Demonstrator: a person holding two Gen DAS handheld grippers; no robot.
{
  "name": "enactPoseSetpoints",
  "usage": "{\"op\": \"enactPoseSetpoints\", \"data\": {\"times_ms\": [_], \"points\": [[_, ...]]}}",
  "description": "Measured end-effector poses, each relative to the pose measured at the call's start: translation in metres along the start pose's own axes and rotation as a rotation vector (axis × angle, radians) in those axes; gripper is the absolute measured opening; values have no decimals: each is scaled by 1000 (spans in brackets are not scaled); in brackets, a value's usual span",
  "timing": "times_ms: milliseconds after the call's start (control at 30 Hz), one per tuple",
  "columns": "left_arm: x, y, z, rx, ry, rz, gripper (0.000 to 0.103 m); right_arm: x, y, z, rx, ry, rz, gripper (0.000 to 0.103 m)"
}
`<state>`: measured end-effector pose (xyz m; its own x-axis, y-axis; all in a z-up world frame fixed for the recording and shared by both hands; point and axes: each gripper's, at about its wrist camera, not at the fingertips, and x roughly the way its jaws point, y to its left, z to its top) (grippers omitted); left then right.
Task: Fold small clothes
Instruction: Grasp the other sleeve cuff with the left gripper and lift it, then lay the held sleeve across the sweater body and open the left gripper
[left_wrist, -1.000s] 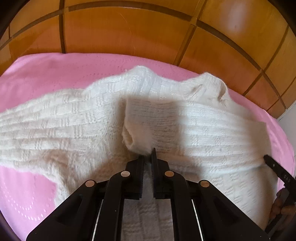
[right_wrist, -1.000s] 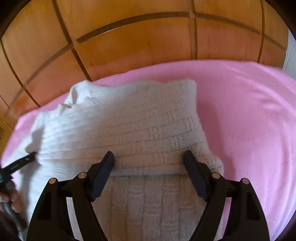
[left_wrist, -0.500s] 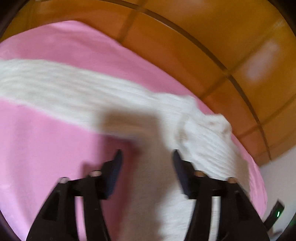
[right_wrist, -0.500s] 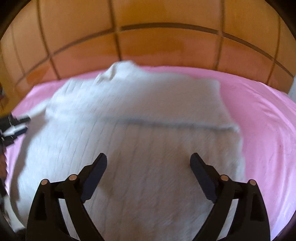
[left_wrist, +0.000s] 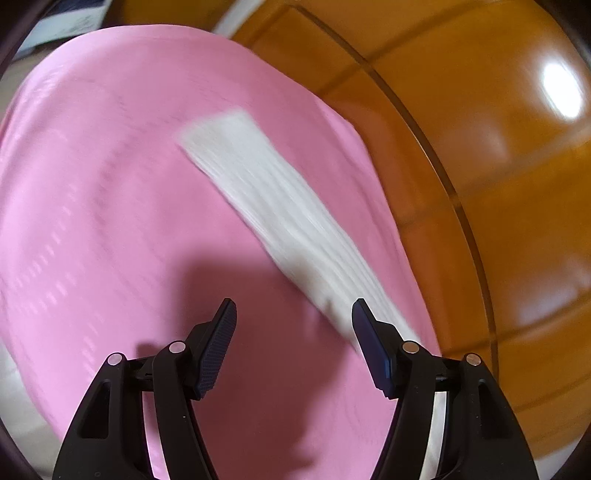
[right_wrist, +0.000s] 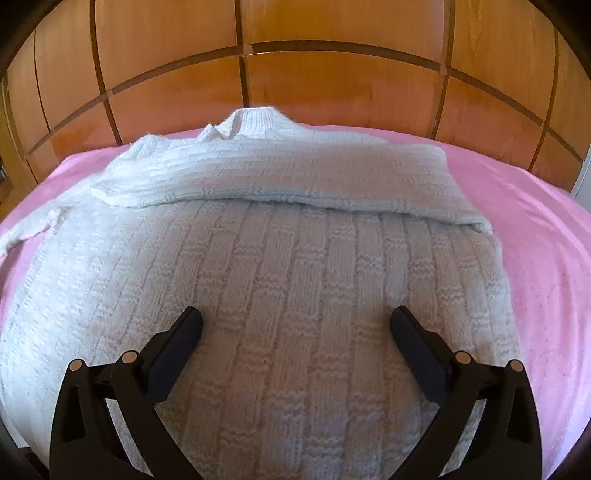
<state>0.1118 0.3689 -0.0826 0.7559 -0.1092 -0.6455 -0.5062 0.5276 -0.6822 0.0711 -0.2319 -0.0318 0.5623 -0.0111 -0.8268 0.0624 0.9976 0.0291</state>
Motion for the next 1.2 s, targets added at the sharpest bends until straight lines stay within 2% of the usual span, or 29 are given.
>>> {"op": "enactPoseSetpoints", "data": {"times_ms": [67, 133, 200, 333, 400, 500, 567, 633, 700, 833, 933, 1067, 1200], "points": [[1, 14, 17, -62, -7, -9, 63, -1, 1, -1, -2, -5, -10, 101], [4, 31, 35, -144, 7, -62, 63, -1, 2, -1, -4, -4, -14, 101], [10, 39, 45, -199, 15, -62, 63, -1, 2, -1, -4, -4, -17, 101], [20, 44, 61, -221, 8, -51, 51, 0, 3, -1, -11, -3, -27, 101], [28, 40, 66, -212, 6, -43, 46, 0, 3, -1, -12, -4, -30, 101], [41, 30, 69, -187, 7, -12, 29, 0, 3, -1, -14, -6, -32, 101], [45, 27, 74, -160, 12, 17, 10, 0, 3, -1, -14, -8, -32, 101], [48, 15, 72, -115, 19, 17, 7, 0, 2, -1, -14, -10, -30, 101], [45, -11, 67, -38, 18, -25, 6, 0, 3, -1, -12, -10, -31, 101], [31, -75, 29, 134, 56, -164, 6, 0, 2, -1, -12, -10, -30, 101], [26, -132, -21, 281, 120, -269, 6, -1, 1, 0, -10, -11, -26, 101], [33, -186, -92, 444, 231, -347, 6, -2, 1, 0, -4, -14, -18, 101], [48, -220, -168, 595, 343, -352, 6, -3, 0, 0, 4, -17, -9, 101]]}}
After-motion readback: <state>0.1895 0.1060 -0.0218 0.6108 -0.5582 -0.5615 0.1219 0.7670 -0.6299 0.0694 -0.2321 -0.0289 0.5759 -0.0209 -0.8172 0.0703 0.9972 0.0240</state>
